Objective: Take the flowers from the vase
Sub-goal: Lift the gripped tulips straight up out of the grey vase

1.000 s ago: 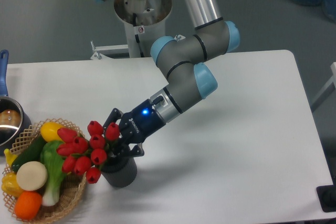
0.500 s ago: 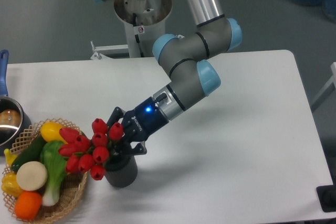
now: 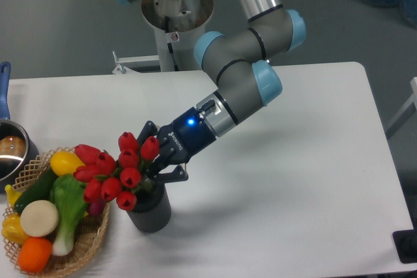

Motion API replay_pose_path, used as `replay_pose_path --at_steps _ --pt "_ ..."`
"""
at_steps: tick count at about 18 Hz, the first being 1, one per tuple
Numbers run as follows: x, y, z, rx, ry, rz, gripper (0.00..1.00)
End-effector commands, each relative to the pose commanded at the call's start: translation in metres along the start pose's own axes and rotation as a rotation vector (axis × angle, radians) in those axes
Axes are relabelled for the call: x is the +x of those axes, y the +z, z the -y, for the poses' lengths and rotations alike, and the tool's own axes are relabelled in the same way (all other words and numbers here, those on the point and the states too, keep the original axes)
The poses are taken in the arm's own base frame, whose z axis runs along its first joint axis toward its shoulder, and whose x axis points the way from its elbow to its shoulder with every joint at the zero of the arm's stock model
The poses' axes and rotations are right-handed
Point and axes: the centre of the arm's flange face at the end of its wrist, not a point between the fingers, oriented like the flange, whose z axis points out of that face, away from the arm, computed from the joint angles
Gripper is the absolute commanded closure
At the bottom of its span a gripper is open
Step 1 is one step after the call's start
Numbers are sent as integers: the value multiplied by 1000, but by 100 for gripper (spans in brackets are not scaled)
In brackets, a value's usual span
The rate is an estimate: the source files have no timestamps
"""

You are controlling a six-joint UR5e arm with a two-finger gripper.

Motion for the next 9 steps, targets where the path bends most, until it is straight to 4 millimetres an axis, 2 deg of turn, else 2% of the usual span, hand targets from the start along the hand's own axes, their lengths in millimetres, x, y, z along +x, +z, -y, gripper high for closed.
replay_pose_path --at_steps 3,9 --pt "-5 -14 22 2 -25 26 69" --pt "-4 -16 37 61 -9 14 69"
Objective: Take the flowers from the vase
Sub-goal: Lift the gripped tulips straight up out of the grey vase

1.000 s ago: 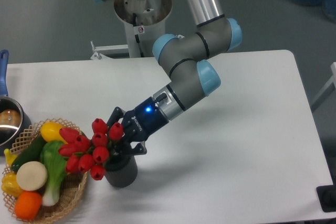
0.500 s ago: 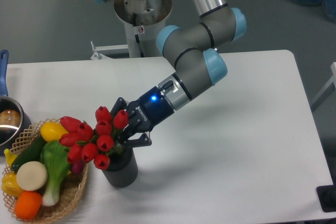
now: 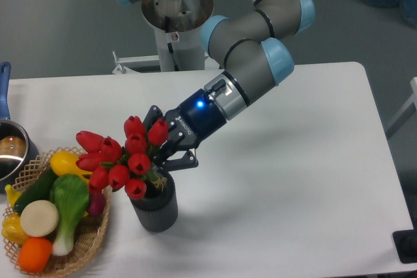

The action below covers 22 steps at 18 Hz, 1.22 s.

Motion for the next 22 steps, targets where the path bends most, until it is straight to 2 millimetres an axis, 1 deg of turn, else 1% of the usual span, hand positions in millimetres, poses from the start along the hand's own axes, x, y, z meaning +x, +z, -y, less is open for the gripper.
replay_pose_path --at_steps 2,5,11,13,15,17,19,22 --pt "0 0 4 25 3 -6 69" --pt "2 -1 19 69 23 -18 69" --pt "2 -5 28 70 13 -11 69" --pt "2 -8 38 69 -4 -7 69" --pt "0 -14 56 71 -44 -1 69" --pt "2 -17 67 72 -50 3 69" --pt "5 -19 74 72 -46 6 69" --pt "4 -22 77 71 -59 10 69"
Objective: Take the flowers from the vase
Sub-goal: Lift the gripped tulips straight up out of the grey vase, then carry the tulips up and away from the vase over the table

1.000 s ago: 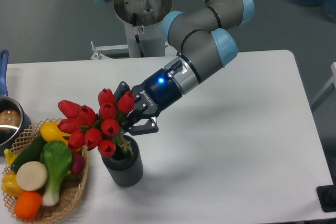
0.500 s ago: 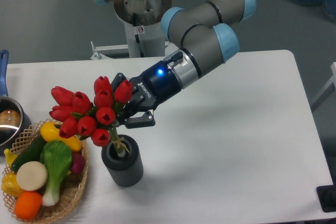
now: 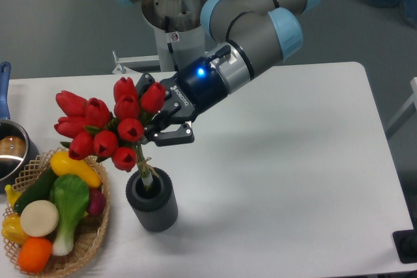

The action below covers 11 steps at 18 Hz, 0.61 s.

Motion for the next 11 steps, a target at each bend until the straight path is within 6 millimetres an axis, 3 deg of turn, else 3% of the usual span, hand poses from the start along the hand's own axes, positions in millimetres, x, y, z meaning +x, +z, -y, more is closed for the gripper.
replay_pose_path --at_steps 7,11 --pt "-28 -52 31 -8 -54 102 69" --pt "-43 -98 27 -4 -63 179 69"
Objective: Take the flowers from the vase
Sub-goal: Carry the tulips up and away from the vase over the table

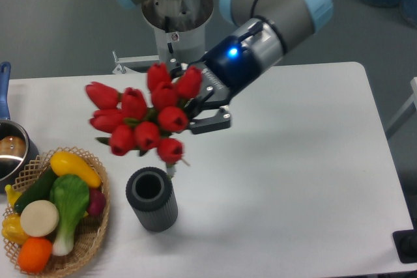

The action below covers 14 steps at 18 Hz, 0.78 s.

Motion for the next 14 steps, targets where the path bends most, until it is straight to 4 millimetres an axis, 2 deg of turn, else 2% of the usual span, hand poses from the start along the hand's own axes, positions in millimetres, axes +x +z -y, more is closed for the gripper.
replay_pose_path --at_steps 1,7,9,12,14 --pt "-8 -15 -2 2 4 26 69" --pt "-33 -55 -16 2 19 96 69" --pt "-42 -70 -27 3 19 121 69" --pt "-45 -81 -31 2 24 139 69" --pt "-45 -82 -34 2 22 140 69"
